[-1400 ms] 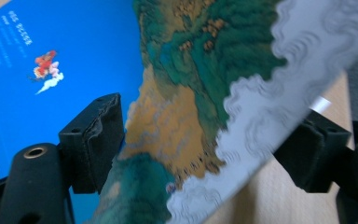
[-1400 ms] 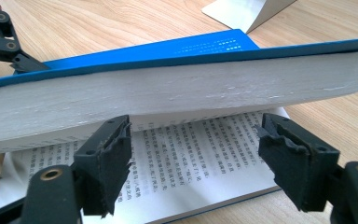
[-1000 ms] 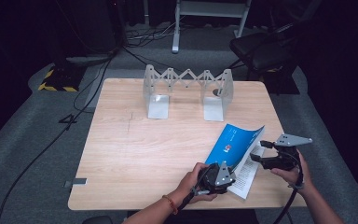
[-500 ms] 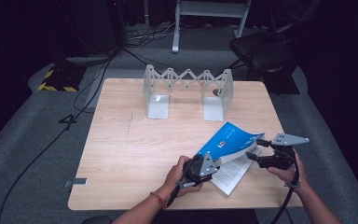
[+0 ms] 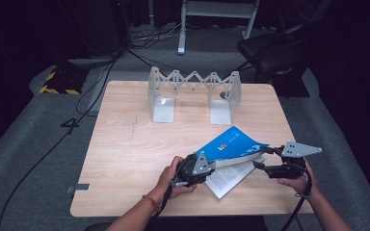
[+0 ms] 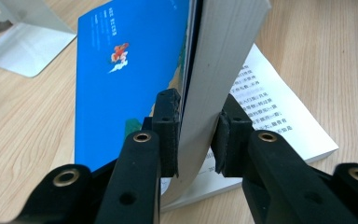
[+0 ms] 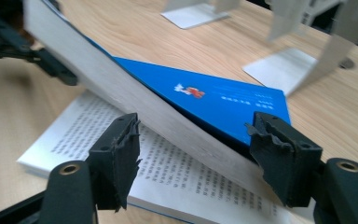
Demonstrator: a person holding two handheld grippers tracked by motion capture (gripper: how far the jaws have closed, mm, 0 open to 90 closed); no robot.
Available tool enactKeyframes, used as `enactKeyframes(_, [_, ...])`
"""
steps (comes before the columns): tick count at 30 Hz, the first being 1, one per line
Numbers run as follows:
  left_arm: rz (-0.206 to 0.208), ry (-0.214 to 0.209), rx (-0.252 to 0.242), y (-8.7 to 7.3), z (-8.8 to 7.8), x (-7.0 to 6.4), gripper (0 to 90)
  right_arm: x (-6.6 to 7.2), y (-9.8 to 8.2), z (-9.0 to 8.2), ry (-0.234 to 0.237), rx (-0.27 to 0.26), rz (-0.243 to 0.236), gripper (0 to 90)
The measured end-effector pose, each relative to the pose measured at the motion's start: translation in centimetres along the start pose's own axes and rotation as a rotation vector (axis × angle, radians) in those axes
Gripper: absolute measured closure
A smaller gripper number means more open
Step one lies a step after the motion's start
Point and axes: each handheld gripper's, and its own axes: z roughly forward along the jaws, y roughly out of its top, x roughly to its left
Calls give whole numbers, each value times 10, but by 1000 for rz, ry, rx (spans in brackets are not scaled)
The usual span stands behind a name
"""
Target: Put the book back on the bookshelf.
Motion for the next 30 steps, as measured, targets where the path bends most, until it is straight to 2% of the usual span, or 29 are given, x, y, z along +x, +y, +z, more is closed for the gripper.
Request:
enactKeyframes(3, [6,-7,8,-4,-4,4,725,2,3,7,24,13,-37,342])
enactKeyframes(6, [-6,-14,18,-8,-9,8,719,5,6,22,46,45,-80,340])
enactKeyframes(9, [-9,-23,21,-14,-14,13,711,6,7,36,16,90,-134,329])
enactKeyframes(13, [-24,-24,21,-22,-22,19,700,4,6,49,34,132,-172,321])
enactKeyframes(15, [-30,-26,22,-26,-26,22,696,2,2,53,29,154,-196,314])
enactKeyframes(16, [-30,-27,23,-27,-27,24,693,1,0,55,31,162,-198,314])
enactKeyframes(18, [-28,-33,24,-29,-30,27,690,-2,-3,58,3,174,-212,312])
enactKeyframes(21, [-33,-37,24,-31,-34,32,686,-7,-5,60,17,169,-192,312])
enactKeyframes(23, [-38,-38,26,-34,-36,36,680,-12,-9,64,14,177,-207,347])
enactKeyframes(25, [-45,-43,25,-36,-37,39,676,-16,-11,65,40,163,-187,389])
enactKeyframes(27, [-59,-41,16,-37,-39,41,672,-16,-13,65,52,134,-187,448])
enactKeyframes(30, [-63,-34,15,-37,-40,43,665,-15,-13,65,61,114,-175,490])
